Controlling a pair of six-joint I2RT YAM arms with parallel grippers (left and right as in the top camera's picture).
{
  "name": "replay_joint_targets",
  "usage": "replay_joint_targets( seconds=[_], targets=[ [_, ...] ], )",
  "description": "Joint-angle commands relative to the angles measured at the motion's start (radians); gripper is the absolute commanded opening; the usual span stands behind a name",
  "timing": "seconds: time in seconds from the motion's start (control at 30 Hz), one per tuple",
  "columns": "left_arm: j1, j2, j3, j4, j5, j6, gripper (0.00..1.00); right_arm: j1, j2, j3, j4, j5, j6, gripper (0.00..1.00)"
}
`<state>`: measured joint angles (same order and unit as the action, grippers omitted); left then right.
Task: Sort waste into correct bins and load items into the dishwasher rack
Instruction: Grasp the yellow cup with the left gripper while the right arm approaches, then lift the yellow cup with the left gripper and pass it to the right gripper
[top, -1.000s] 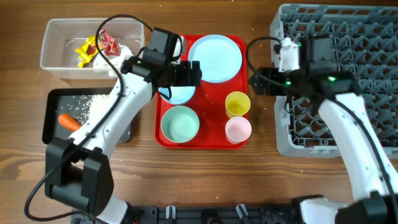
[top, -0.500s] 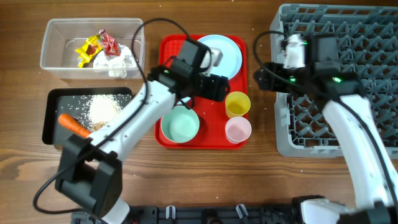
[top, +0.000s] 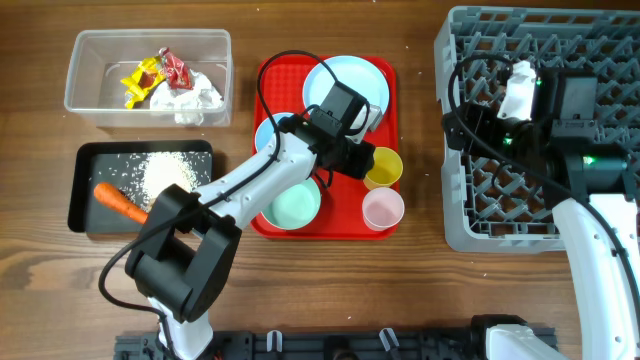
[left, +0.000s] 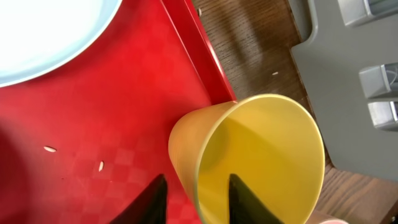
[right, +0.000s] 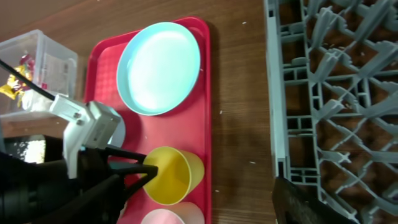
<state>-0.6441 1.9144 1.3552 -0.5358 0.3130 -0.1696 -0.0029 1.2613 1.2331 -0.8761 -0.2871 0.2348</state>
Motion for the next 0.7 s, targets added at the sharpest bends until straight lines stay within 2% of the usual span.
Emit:
replay_joint_targets(
  seconds=[0.0, 0.13, 0.17, 0.23, 0.3, 0.43, 0.57, 0.67],
  targets=[
    [0.0, 0.013, 0.012, 0.024, 0.008, 0.005, 0.22, -0.002, -0.007, 0.015, -0.004, 0.029, 0.002, 0.78],
    [0.0, 0.047, 0.012, 0.039, 0.008, 0.005, 0.2, -0.002, -0.007, 0.015, -0.008, 0.033, 0.001, 0.78],
    [0.0, 0.061, 0.012, 0.036, 0.008, 0.005, 0.18, -0.003, -0.007, 0.015, -0.013, 0.039, 0.001, 0.78],
    [0.0, 0.062, 0.012, 0.033, 0.008, 0.005, 0.06, -0.003, -0.006, 0.015, -0.021, 0.056, 0.001, 0.78],
    [0.006, 0.062, 0.012, 0.037, 0.008, -0.003, 0.04, -0.002, -0.006, 0.015, -0.022, 0.055, 0.002, 0.78],
    [0.087, 0.012, 0.031, 0.039, 0.018, -0.122, 0.04, -0.002, -0.006, 0.015, -0.02, 0.055, 0.002, 0.78],
    [0.227, -0.097, 0.039, 0.04, 0.291, -0.135, 0.04, -0.002, -0.006, 0.015, -0.013, 0.05, 0.0, 0.78],
    [0.32, -0.114, 0.039, 0.04, 0.581, -0.134, 0.04, -0.002, -0.006, 0.015, 0.012, -0.049, -0.035, 0.78]
  ],
)
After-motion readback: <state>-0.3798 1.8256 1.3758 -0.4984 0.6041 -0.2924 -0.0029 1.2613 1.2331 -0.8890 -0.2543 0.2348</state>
